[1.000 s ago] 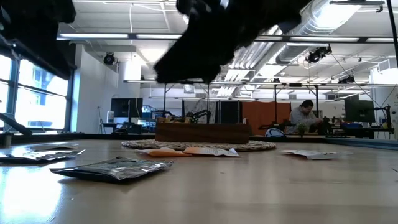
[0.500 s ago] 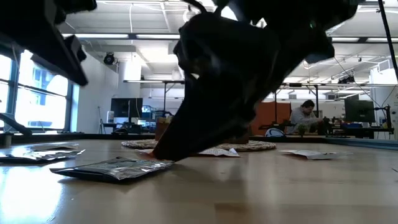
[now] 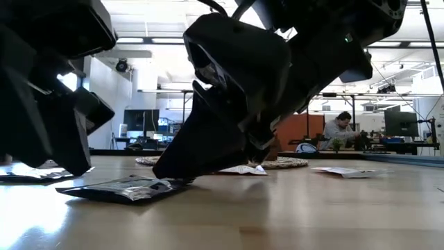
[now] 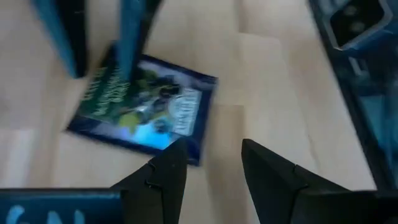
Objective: Pick & Place Tea
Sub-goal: Put the black tea bag into the middle section of the wooden organizer
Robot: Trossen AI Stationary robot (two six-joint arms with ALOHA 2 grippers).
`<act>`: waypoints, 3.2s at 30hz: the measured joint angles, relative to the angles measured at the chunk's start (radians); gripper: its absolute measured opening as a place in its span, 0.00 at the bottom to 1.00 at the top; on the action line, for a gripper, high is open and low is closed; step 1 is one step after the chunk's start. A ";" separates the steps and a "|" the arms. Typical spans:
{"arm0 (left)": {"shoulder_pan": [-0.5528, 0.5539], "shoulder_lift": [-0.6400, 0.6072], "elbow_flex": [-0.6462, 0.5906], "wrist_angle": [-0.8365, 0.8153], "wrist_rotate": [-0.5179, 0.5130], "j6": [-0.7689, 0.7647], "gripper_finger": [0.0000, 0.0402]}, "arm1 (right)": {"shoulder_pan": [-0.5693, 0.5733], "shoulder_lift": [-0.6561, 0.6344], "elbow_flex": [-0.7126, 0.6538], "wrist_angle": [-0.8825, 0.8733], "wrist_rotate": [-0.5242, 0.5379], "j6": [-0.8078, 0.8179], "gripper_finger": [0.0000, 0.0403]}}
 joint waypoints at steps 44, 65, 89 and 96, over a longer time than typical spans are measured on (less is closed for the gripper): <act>-0.018 0.043 0.057 0.007 0.187 0.188 0.38 | -0.001 0.004 -0.002 0.059 -0.022 0.018 0.33; 0.103 0.161 0.062 0.116 0.236 0.148 0.38 | -0.003 0.003 -0.002 0.050 -0.053 0.149 0.33; 0.106 0.164 0.059 0.120 0.208 0.195 0.38 | -0.002 0.001 -0.001 -0.013 0.016 0.069 0.02; 0.108 0.130 0.055 0.113 0.220 0.193 0.38 | -0.002 0.000 -0.002 0.013 0.025 0.027 0.01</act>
